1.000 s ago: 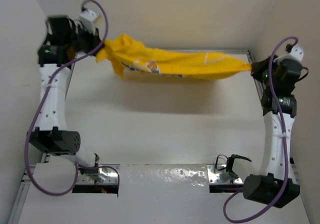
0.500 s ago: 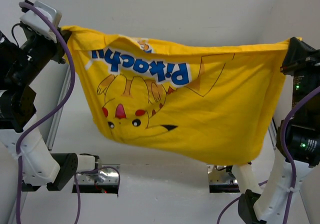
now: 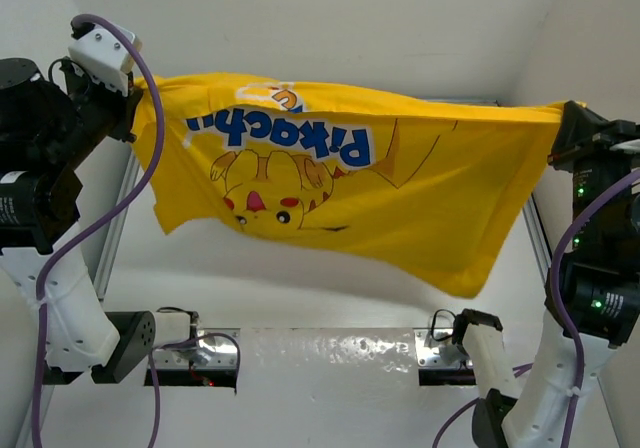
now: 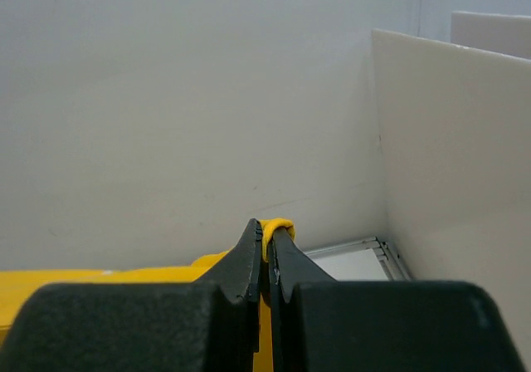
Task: Put the pillow into the pillowcase
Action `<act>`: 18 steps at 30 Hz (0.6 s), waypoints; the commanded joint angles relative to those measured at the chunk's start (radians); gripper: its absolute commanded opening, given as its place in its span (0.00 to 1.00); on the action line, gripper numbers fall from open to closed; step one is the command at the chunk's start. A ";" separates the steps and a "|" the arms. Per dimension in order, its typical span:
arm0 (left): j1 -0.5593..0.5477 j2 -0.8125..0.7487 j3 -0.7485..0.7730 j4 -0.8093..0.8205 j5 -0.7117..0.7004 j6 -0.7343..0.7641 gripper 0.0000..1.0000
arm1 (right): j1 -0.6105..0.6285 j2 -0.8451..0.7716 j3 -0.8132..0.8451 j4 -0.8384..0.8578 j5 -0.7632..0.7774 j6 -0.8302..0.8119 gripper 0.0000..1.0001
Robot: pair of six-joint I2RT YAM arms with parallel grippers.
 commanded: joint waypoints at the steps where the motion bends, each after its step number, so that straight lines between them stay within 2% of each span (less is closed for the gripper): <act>1: 0.005 -0.046 0.011 0.082 -0.069 0.011 0.00 | -0.003 -0.032 -0.005 0.089 0.053 -0.026 0.00; 12: 0.005 -0.063 0.024 0.078 -0.129 0.009 0.00 | 0.023 -0.022 0.005 0.086 0.039 -0.009 0.00; 15: 0.003 -0.057 -0.031 0.113 -0.150 0.011 0.00 | 0.030 0.023 -0.011 0.095 0.021 0.005 0.00; 18: 0.005 -0.045 -0.171 0.174 -0.155 0.021 0.00 | 0.030 0.130 -0.015 0.104 -0.051 0.043 0.00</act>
